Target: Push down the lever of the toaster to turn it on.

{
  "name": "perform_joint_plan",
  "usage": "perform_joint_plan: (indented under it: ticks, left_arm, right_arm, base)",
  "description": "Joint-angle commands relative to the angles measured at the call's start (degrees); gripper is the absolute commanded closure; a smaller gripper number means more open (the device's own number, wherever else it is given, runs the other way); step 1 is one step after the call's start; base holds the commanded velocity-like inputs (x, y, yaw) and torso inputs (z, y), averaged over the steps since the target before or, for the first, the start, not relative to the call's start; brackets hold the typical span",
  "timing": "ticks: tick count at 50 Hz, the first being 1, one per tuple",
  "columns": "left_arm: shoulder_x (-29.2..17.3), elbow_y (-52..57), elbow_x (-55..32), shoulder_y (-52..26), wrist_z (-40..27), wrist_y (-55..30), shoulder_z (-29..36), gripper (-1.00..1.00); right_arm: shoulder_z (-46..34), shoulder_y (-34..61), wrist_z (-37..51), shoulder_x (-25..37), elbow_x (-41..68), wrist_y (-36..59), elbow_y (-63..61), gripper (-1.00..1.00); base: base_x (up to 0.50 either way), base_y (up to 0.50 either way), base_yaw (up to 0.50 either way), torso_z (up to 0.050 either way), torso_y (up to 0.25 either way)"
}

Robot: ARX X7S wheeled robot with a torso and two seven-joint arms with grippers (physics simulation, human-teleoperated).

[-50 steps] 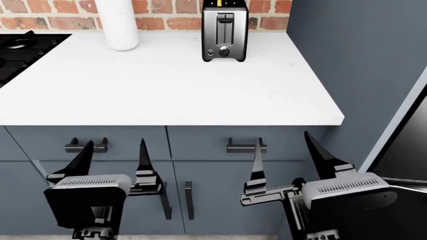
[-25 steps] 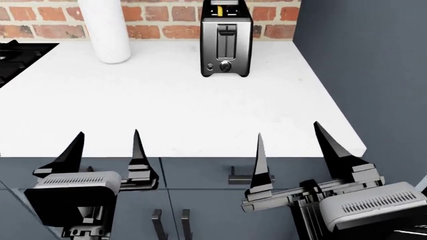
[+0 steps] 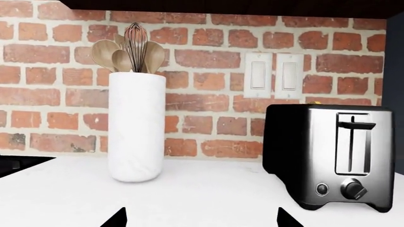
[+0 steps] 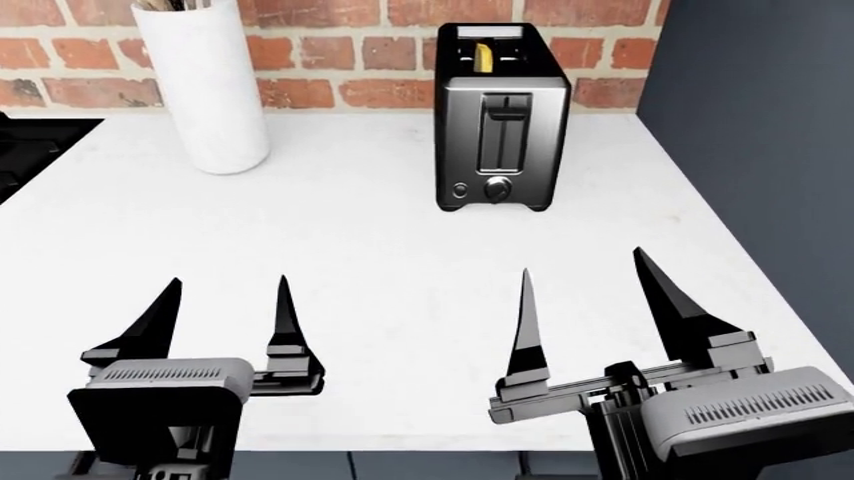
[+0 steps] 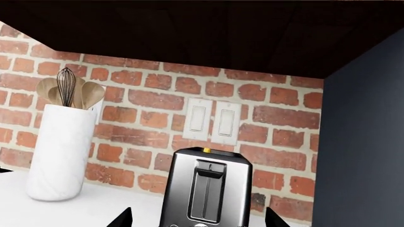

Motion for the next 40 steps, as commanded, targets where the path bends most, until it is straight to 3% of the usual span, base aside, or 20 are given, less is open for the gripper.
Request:
perform_joint_plan:
  ticks: [1,7,16,25,40]
  left_arm:
    - [-0.41,-0.43,-0.33,0.54,-0.17,0.52,0.39,-1.00]
    - [-0.67,-0.51,-0.10,0.86,-0.44,0.70,0.99,-1.00]
    - [-1.19,-1.15,-0.08,1.07,-0.78,1.64,1.89,-1.00]
    - [-1.62,-2.42,-0.73,1.03,-1.03,2.49,2.12,-1.00]
    - [-2.27,-4.17,-2.05,1.84,-1.02,3.90,2.69,-1.00]
  right_arm:
    - [0.33,0.04,0.61,0.39,1.53,-0.69,0.56,-1.00]
    - [0.98,-0.81,0.84,0.58,3.31,-1.52,0.37,-1.00]
    - [1.77,0.45,1.67,1.07,5.08,2.31,-1.57,-1.00]
    - [1.58,18.64,0.80,0.44,6.96,16.79,3.07,-1.00]
    - [-1.83,31.57,-0.18,-1.26,6.54,20.65,13.87,-1.00]
  base:
    - [0.50,0.01,0.00,0.000,0.000]
    - [0.45,0.00,0.00,0.000,0.000]
    - [0.02,0.00,0.00,0.000,0.000]
    - [0.00,0.00,0.00,0.000,0.000]
    - [0.00,0.00,0.00,0.000,0.000]
